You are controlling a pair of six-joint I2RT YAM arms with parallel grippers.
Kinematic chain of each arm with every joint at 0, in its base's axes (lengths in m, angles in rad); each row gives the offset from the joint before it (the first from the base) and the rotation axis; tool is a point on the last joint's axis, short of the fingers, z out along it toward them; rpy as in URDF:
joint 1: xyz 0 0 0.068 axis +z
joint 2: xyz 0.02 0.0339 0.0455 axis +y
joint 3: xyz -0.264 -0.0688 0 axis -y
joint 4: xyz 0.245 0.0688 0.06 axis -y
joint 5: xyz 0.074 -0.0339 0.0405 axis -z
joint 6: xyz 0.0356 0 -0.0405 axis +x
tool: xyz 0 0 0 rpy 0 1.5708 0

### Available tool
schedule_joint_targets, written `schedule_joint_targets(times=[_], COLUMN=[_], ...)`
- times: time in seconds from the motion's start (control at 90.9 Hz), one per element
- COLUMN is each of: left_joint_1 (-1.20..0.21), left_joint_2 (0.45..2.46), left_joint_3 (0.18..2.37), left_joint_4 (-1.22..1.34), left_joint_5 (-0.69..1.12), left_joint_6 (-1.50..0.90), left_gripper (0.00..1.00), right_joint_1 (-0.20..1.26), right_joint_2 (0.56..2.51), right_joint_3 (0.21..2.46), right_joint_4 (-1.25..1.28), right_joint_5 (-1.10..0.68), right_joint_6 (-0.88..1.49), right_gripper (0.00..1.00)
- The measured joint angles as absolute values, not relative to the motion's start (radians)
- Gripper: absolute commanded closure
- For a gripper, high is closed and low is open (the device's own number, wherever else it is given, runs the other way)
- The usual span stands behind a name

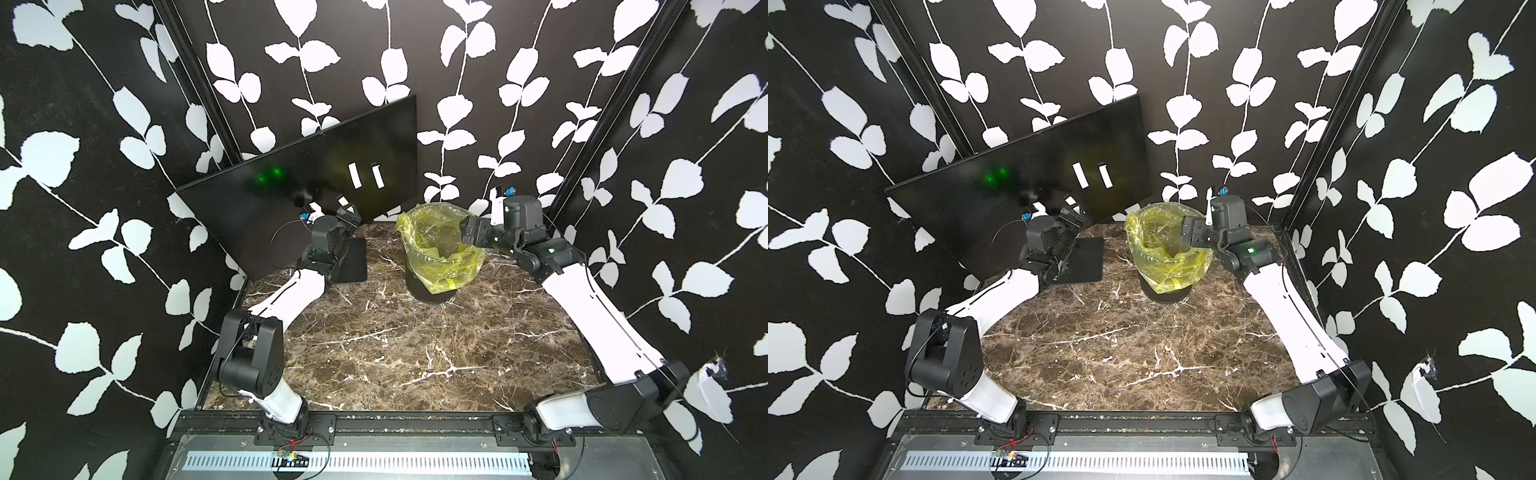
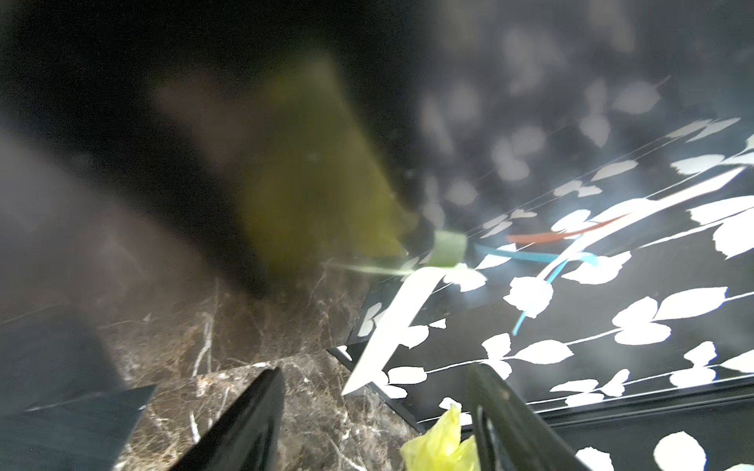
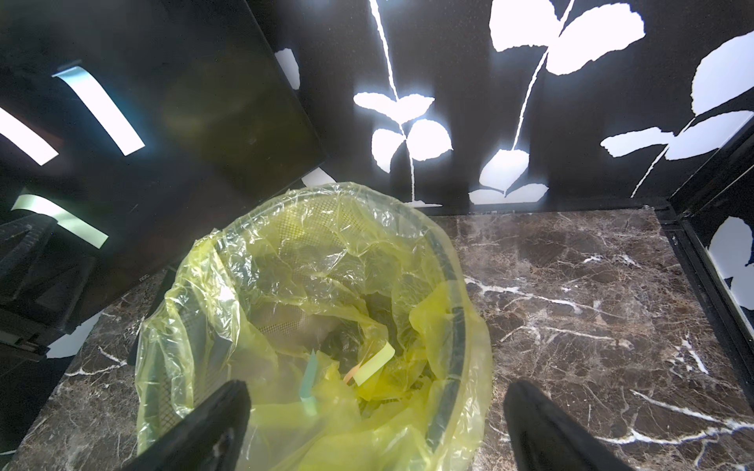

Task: Remove the sticky note from the monitor
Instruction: Tear off the sticky note from the monitor.

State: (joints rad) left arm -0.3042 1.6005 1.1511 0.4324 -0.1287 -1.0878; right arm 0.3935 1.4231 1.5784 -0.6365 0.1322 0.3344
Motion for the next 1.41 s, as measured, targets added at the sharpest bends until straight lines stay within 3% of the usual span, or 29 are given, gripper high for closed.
schedule_joint_targets(times=[0.418,0.847,1.089,1.408], left_joint_1=[-0.336,-0.360,-0.364,-0.364], left_joint_2=[1.607,1.674,1.677,1.677], left_joint_3=[1.229,1.246,1.269,1.269], left_joint_4=[0.345,0.348,0.351,0.368], left_joint_5=[-0.256,-0.263,-0.262,-0.262], left_joint_6=[-1.102,-1.125,-1.119,-1.106], left_gripper=[0.42,0.46,0.53,0.81], right_joint_1=[0.389,0.350,0.327,0.318], right_joint_2=[1.429,1.429,1.429,1.429], right_joint_3=[1.588,1.588,1.583,1.583], right_joint_4=[-0.640,-0.643,-0.644,-0.643], right_joint_5=[0.131,0.115,0.094,0.065], right_joint_6=[0.334,0.327,0.327,0.324], right_gripper=[0.02,0.01,0.02,0.02])
